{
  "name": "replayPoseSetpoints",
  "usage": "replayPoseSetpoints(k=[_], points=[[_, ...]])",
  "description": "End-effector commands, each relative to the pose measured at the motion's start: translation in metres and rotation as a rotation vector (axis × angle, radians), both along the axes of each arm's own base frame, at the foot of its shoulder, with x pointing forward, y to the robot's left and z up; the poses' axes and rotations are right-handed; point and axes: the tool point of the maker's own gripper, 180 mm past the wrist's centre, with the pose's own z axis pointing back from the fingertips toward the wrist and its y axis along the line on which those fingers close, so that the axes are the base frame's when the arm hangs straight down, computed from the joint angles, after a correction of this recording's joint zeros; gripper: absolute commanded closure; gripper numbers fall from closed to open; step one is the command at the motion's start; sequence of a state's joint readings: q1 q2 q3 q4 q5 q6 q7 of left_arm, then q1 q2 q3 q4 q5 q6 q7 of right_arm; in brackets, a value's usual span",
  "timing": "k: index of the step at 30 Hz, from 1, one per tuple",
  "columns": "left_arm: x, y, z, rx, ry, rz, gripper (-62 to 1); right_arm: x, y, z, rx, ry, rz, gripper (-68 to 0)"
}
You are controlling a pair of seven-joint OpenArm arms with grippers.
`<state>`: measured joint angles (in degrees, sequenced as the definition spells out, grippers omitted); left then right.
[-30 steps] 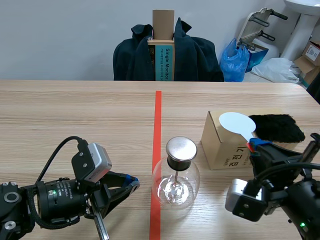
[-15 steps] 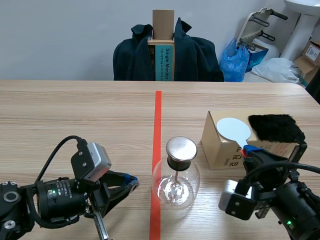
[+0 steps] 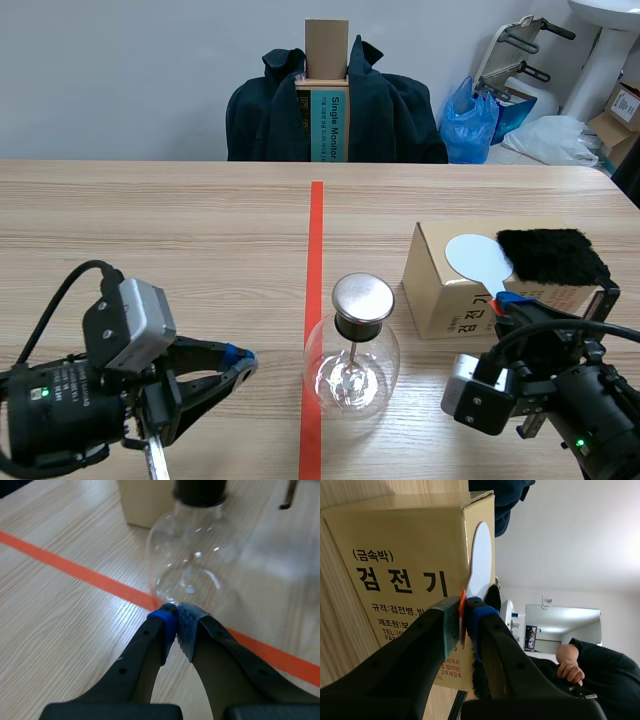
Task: Do the electroscope experiment.
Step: 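Put the plate down on the right, then return to the home posture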
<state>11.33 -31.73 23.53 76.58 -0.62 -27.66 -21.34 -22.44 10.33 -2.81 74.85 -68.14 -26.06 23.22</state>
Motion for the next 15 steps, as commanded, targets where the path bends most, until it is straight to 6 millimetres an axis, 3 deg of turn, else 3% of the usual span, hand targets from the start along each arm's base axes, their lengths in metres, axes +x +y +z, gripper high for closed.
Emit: replayPoseSetpoints(k=[1,3,9,10,12,15], points=[[-0.005,0.001,0.017,-0.031,-0.029,-0.004,-2.3,0.006,-0.004,0.008,-0.011,-0.028,-0.001,-9.6],[-0.013,0.002,0.031,-0.043,-0.046,-0.009,-2.3,0.006,-0.003,0.009,-0.01,-0.028,0.0,-21.3],[-0.032,0.004,0.064,-0.061,-0.089,-0.015,-3.2,0.006,-0.004,0.009,0.001,-0.028,-0.007,-64.7],[-0.034,0.005,0.068,-0.063,-0.093,-0.011,-4.2,0.006,-0.005,0.01,0.01,-0.029,-0.013,-67.9],[-0.038,0.006,0.075,-0.066,-0.102,-0.004,-12.3,0.007,-0.008,0.012,0.043,-0.033,-0.034,-67.9],[-0.04,0.009,0.084,-0.064,-0.119,0.007,-35.3,0.007,-0.013,0.013,0.117,-0.021,-0.079,-67.9]])
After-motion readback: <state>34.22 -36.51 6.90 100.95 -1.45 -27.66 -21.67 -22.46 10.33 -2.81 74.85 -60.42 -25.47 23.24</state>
